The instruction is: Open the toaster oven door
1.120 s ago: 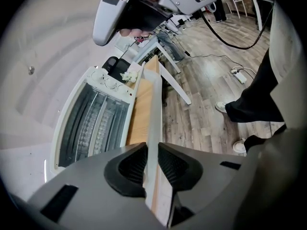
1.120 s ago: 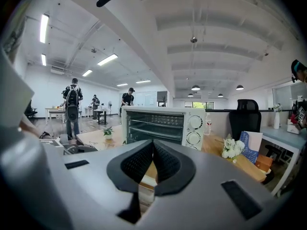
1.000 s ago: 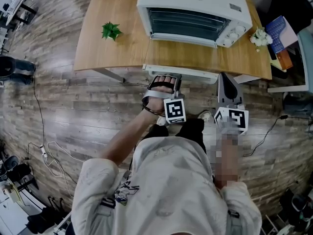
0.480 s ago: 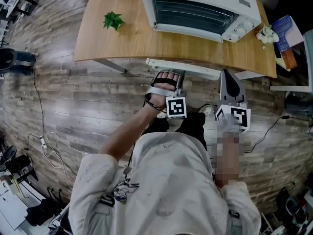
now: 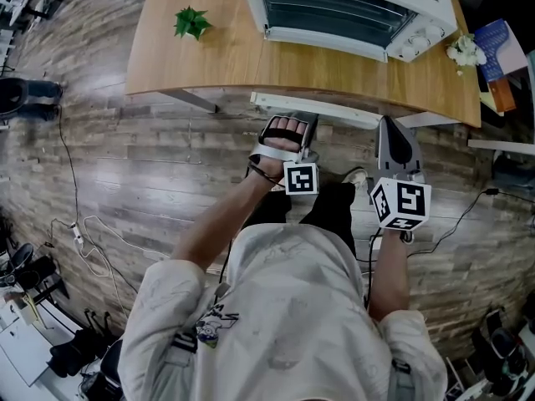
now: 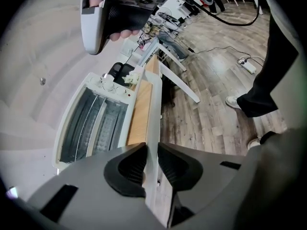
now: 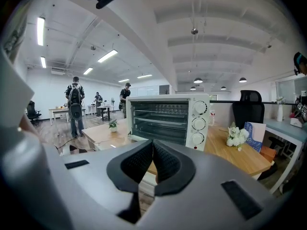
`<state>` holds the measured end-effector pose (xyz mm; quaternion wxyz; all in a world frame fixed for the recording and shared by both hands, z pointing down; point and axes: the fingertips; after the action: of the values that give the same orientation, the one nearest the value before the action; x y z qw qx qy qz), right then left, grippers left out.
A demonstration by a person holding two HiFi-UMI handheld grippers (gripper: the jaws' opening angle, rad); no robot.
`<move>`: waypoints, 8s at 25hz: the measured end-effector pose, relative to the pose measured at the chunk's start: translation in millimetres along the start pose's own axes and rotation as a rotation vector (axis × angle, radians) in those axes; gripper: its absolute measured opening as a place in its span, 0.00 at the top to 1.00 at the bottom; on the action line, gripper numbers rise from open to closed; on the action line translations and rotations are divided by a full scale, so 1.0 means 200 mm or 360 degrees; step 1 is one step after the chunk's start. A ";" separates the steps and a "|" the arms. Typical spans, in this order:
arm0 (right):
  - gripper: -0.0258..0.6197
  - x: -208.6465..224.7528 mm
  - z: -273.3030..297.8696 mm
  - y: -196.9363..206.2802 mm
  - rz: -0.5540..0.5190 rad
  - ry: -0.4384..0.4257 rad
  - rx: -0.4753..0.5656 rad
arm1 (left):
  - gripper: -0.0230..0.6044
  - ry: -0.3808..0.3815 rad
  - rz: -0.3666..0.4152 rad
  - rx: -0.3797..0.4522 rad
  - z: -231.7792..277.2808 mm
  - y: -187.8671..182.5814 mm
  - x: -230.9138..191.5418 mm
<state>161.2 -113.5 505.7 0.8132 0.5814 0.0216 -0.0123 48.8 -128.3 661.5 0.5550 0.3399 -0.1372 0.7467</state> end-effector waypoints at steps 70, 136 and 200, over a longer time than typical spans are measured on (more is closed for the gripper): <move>0.92 0.01 0.12 0.34 0.0062 -0.0042 -0.0208 | 0.67 -0.0284 0.0046 0.0139 0.29 0.05 0.29; 0.92 0.03 0.01 -0.43 0.0082 0.0117 0.0349 | 0.64 -0.0566 -0.1656 0.0858 -0.77 0.44 -0.80; 0.92 0.01 -0.09 -0.62 -0.0006 0.0147 0.0472 | 0.94 -0.0611 -0.1665 0.1130 -0.95 0.50 -1.12</move>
<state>157.0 -137.4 382.1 0.7165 0.6952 0.0579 0.0099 -76.0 -216.9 390.7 0.6643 0.6513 0.2041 0.3047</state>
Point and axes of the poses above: the fingertips, and each gripper's own axes: z forward along the fingers, x to its right, y out of its underside, and after that the axes turned 11 degrees about y, right-handed
